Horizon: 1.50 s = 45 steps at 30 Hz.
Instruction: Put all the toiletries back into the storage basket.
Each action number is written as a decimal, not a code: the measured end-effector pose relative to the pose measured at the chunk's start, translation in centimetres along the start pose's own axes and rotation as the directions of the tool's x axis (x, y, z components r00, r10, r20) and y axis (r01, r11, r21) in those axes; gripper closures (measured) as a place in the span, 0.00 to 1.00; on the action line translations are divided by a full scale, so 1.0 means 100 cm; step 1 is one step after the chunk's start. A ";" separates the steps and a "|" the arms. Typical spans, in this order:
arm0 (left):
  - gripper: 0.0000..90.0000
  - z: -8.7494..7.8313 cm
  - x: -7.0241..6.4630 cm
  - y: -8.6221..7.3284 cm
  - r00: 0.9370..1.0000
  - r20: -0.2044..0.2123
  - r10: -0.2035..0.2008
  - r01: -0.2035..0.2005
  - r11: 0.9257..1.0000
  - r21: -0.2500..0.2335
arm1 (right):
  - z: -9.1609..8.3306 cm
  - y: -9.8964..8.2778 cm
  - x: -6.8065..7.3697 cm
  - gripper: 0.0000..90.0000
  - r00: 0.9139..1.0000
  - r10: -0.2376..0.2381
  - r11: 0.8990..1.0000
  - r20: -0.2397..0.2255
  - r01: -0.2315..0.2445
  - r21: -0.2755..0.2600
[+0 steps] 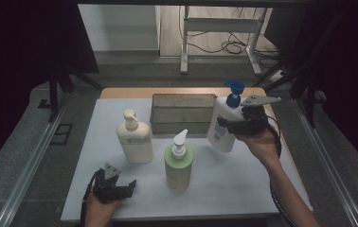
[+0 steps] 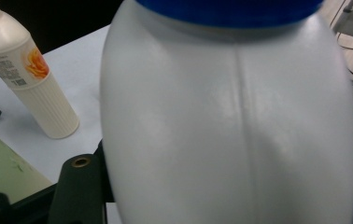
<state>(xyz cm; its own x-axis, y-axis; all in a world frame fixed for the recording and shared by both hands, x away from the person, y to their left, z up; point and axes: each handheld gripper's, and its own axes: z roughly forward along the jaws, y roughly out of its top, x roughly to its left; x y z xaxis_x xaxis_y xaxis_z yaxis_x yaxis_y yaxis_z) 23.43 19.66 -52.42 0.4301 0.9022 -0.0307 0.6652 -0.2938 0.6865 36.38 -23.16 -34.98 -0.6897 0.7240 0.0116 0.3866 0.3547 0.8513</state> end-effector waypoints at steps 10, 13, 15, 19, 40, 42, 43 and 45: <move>0.14 0.000 0.000 0.000 1.000 0.000 0.000 0.000 1.000 0.000 | 0.008 0.018 0.006 0.42 1.000 -0.019 1.000 -0.004 0.019 -0.013; 0.14 0.000 0.000 0.000 1.000 0.000 0.000 0.000 1.000 -0.001 | 0.012 0.024 0.007 0.42 1.000 -0.016 1.000 -0.007 0.016 -0.014; 0.14 0.000 0.000 0.000 1.000 0.000 0.000 0.000 1.000 -0.001 | 0.014 0.028 0.008 0.42 1.000 -0.017 1.000 -0.008 0.017 -0.015; 0.14 0.000 0.000 0.000 1.000 0.000 0.001 -0.001 1.000 0.000 | 0.018 0.037 0.010 0.42 1.000 -0.019 1.000 -0.005 0.019 -0.019; 0.14 0.000 0.000 0.000 1.000 0.000 0.001 -0.001 1.000 -0.001 | 0.062 0.068 0.021 0.42 0.999 -0.032 0.999 0.005 0.033 -0.026; 0.14 0.000 0.000 0.000 1.000 0.000 0.001 -0.001 1.000 0.000 | 0.066 0.071 0.022 0.42 0.999 -0.034 0.999 0.008 0.035 -0.028; 0.14 0.000 0.000 0.000 1.000 0.000 0.001 -0.001 1.000 0.000 | 0.068 0.073 0.023 0.42 0.999 -0.034 0.999 0.009 0.035 -0.029; 0.14 0.000 0.000 0.000 1.000 0.000 0.001 -0.001 1.000 -0.001 | 0.071 0.076 0.025 0.42 0.999 -0.042 0.998 0.003 0.043 -0.037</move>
<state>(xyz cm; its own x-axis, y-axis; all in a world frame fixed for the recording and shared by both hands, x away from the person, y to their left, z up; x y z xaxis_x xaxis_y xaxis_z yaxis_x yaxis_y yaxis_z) 23.44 19.66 -52.44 0.4305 0.9021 -0.0301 0.6645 -0.2942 0.6869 41.94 -14.52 -32.20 -0.7037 0.7100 -0.0261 0.3339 0.3629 0.8699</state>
